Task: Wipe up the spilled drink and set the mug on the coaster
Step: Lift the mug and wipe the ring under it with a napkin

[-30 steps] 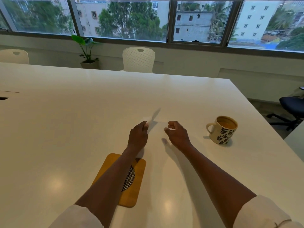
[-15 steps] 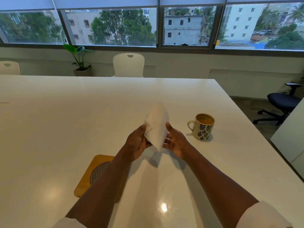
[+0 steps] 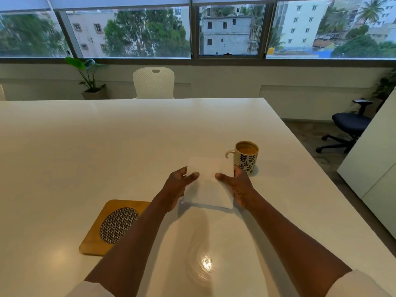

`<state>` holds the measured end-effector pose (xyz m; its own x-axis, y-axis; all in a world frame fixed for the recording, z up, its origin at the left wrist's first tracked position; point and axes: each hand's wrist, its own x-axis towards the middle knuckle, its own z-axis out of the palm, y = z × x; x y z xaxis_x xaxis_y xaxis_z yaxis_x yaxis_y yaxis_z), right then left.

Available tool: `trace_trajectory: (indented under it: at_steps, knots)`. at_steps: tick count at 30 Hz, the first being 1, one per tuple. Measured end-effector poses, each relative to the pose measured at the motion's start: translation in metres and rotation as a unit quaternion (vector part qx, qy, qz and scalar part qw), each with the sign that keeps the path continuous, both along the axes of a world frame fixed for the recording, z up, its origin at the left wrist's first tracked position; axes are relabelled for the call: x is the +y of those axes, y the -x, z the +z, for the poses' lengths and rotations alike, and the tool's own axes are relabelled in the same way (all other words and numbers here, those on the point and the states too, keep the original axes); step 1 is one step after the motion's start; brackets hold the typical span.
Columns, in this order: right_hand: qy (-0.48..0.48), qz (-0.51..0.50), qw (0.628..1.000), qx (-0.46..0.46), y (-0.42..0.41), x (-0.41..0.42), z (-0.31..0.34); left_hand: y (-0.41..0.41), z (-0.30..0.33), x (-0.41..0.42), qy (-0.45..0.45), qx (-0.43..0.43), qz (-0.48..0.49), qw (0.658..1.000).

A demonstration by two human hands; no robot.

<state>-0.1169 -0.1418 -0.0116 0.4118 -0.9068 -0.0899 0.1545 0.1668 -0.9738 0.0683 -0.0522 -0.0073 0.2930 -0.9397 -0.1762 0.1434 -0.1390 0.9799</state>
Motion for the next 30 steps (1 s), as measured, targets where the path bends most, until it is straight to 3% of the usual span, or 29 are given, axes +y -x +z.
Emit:
trace_trajectory:
  at_steps: [10, 14, 18, 23, 30]
  knots:
    - [0.037, -0.034, 0.995, 0.085, 0.045, -0.009, -0.002, 0.033, -0.005, -0.014, 0.006, -0.070, 0.016, 0.997]
    - [0.101, -0.084, 0.969, 0.208, 0.053, -0.010, -0.001, 0.049, -0.001, -0.023, 0.003, -0.215, 0.031, 0.976]
    - [0.126, -0.114, 0.951, 0.257, 0.053, -0.006, 0.005, 0.072, 0.008, -0.030, 0.032, -0.388, 0.024, 0.921]
    - [0.099, -0.142, 0.956, 0.237, 0.054, -0.006, 0.009, 0.097, 0.012, -0.035, 0.087, -0.396, -0.010, 0.914]
    - [-0.007, -0.122, 0.987, 0.105, 0.068, -0.003, 0.014, 0.121, 0.015, -0.037, 0.097, -0.361, -0.096, 0.923]
